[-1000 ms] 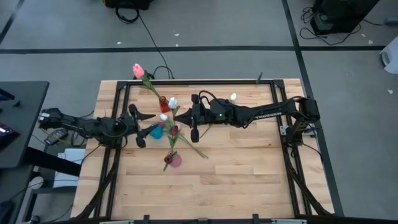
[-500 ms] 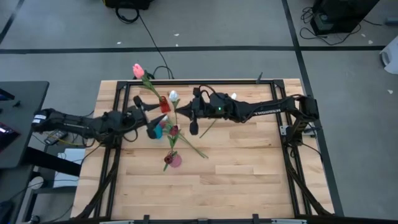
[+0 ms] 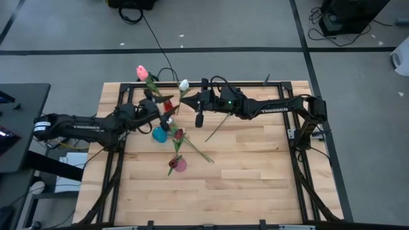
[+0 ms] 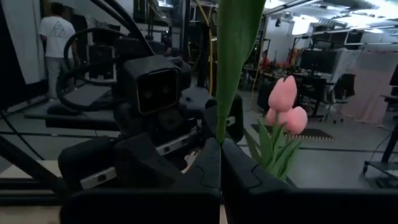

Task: Sort flowers into vase by color
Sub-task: Put the bottom right white tulip into the blue vase

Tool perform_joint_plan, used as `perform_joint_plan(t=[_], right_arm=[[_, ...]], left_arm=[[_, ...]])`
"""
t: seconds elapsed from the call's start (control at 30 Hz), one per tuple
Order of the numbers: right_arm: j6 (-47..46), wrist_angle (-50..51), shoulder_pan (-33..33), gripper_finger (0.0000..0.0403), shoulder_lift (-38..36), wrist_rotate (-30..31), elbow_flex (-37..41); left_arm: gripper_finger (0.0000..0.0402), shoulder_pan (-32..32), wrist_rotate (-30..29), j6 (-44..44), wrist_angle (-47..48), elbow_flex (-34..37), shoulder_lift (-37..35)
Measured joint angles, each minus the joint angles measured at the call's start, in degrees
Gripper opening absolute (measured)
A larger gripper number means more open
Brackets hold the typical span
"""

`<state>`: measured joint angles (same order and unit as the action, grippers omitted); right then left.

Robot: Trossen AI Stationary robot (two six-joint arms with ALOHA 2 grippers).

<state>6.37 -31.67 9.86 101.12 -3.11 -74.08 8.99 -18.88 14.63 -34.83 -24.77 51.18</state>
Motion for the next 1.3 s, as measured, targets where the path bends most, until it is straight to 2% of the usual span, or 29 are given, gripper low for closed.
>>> perform_joint_plan(t=[0.13, 0.53, 0.7, 1.0, 1.2, 1.3], right_arm=[[-0.1, 0.2, 0.1, 0.0006, 0.0, 0.0, 0.0], [1.3, 0.6, 0.2, 0.0006, 0.0, 1.6, 0.0], [1.3, 1.4, 0.2, 0.0006, 0.0, 1.6, 0.0], [1.3, 5.1, 0.2, 0.0008, 0.0, 3.5, 0.0], [1.2, 6.0, -0.2, 0.0024, 0.0, 4.0, 0.0], [0.3, 6.0, -0.5, 0.0050, 0.0, 4.0, 0.0]], left_arm=[[0.0227, 1.2, 3.0, -0.6, -1.6, -0.6, 2.1], [0.0217, 1.3, 4.9, -0.7, 7.6, -9.3, 7.4], [0.0175, 1.3, 3.3, -0.5, 7.7, -9.7, 9.3], [0.0096, 1.5, 1.6, 0.1, 7.2, -9.8, 8.3], [0.0015, 2.7, 5.2, -0.2, 9.2, -9.8, 8.3], [0.0012, 3.2, 6.4, -1.2, 9.4, -9.8, 8.3]])
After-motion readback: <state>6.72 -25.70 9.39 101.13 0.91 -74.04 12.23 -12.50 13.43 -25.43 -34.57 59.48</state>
